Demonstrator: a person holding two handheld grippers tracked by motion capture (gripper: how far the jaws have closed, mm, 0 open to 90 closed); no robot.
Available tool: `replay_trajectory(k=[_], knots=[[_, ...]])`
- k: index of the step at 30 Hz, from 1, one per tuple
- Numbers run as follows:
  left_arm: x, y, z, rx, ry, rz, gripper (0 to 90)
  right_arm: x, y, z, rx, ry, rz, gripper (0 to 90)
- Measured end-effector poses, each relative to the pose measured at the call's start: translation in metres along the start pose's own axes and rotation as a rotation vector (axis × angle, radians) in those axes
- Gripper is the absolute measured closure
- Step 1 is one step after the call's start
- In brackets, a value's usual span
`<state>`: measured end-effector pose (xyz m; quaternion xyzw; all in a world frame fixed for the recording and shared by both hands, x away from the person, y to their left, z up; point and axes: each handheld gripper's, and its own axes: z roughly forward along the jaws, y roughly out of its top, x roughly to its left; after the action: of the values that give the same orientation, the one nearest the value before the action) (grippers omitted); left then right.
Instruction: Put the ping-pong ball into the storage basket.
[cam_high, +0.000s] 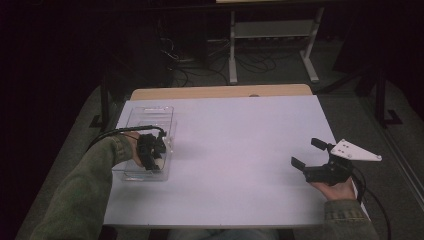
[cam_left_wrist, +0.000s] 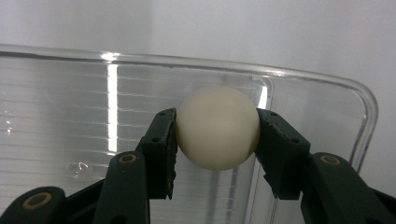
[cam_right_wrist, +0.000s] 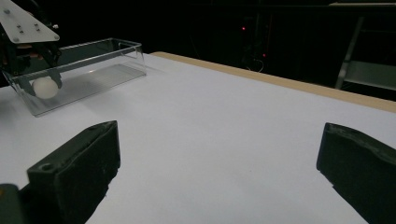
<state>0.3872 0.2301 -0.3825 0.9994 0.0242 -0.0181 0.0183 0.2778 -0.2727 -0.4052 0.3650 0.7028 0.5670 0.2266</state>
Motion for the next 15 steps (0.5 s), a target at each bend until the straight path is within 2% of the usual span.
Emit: replay_trajectory(k=[12,15], knots=[[0.0005,0.0038,0.0009,0.006,0.0,0.002,50.2,0.0001,-0.0001,0.0008,0.004,0.002,-0.003,0.0],[0.0011,0.0036,-0.0001,0.004,0.011,-0.009,45.2,0.0,-0.0001,0.0007,0.005,0.003,-0.001,0.0]])
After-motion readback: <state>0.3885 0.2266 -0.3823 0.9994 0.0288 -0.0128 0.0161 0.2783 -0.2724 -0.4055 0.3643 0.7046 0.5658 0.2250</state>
